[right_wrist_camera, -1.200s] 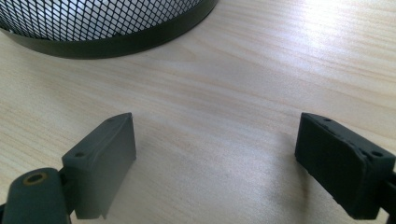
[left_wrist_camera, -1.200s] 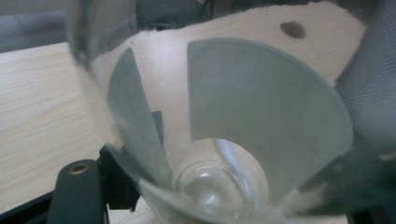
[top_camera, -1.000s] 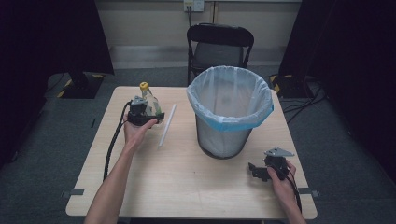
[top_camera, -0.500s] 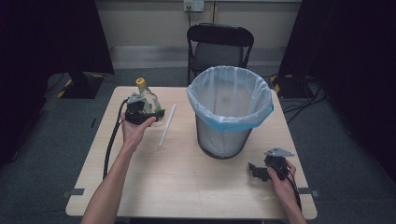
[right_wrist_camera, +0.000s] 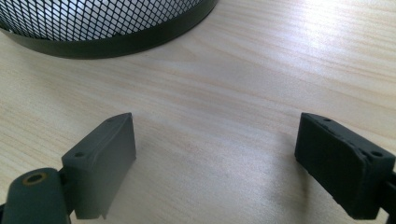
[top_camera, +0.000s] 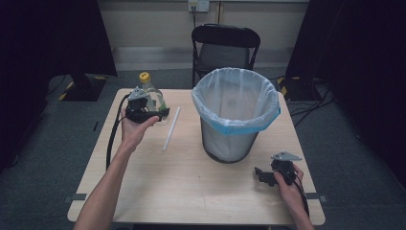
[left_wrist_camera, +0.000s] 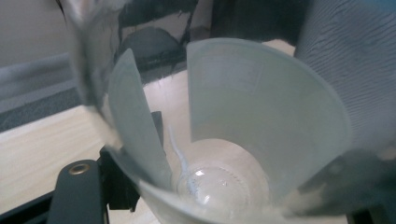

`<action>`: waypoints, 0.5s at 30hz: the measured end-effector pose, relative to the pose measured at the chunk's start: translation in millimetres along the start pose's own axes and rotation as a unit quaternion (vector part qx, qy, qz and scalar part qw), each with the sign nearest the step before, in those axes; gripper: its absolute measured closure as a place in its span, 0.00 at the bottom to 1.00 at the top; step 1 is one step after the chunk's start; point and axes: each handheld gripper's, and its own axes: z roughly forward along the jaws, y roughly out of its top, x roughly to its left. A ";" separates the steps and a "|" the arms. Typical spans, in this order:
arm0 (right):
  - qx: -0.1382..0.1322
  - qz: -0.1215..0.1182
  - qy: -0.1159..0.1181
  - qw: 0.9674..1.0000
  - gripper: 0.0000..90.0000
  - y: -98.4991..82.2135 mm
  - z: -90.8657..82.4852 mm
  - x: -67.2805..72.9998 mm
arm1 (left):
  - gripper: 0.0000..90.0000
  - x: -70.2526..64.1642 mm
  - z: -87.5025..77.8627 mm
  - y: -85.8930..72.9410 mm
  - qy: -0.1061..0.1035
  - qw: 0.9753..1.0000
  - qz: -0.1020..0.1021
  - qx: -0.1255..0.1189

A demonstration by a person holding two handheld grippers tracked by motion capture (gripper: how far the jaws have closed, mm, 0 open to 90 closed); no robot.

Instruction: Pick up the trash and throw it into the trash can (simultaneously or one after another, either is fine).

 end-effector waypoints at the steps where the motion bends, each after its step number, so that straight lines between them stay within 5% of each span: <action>1: 0.000 0.000 0.000 1.000 0.13 0.0 0.0 0.0 | 0.31 -1.5 -1.9 2.2 0.000 1.000 0.001 -0.005; 15: 0.000 0.000 0.000 1.000 0.13 0.0 0.0 0.0 | 0.31 -18.6 -13.0 24.1 -0.027 0.999 0.011 -0.040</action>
